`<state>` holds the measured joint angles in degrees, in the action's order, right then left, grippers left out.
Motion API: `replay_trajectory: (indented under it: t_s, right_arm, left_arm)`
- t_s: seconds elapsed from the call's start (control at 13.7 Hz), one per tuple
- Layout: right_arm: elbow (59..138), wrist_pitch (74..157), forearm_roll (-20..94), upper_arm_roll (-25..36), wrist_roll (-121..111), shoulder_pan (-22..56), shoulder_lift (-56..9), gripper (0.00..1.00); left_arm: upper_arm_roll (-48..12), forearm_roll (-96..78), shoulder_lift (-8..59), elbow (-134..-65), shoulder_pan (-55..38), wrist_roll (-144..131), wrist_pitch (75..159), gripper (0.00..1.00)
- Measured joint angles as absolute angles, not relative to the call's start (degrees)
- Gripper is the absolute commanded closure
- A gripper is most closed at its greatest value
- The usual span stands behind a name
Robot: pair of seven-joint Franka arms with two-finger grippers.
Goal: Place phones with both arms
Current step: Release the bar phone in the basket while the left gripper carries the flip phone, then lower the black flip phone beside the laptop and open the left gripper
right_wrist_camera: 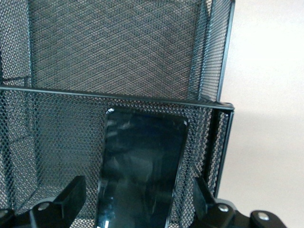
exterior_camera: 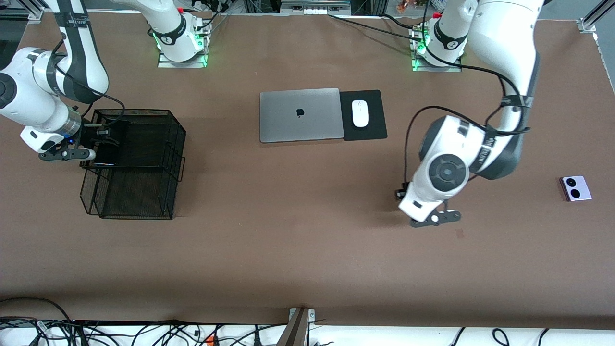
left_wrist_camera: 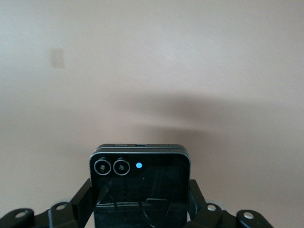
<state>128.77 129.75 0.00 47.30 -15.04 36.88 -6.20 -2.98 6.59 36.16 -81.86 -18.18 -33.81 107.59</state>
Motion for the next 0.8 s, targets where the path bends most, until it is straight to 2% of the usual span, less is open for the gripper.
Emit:
replay_trajectory:
  t_s: [0.22, 0.37, 0.58, 0.8]
  right_arm:
    - [125.5, 128.0, 0.0, 47.2, -14.4, 37.2, -6.2, 0.01]
    - [120.3, 122.0, 0.7, 46.8, -12.5, 38.3, -6.1, 0.01]
    - [111.3, 112.8, 3.2, 46.2, -7.4, 41.6, -6.4, 0.01]
    - [104.6, 107.6, 4.6, 45.8, -2.2, 45.5, -8.5, 0.01]
  left_arm:
    - [-3.0, 5.4, 37.0, -81.8, -21.2, -37.2, 107.6, 0.79]
    - [-3.1, 4.8, 38.9, -80.3, -24.1, -40.6, 107.9, 0.79]
    - [-3.1, 3.8, 44.6, -73.7, -29.8, -47.2, 108.9, 0.79]
    - [-3.1, 2.6, 48.7, -68.4, -33.8, -50.5, 113.3, 0.79]
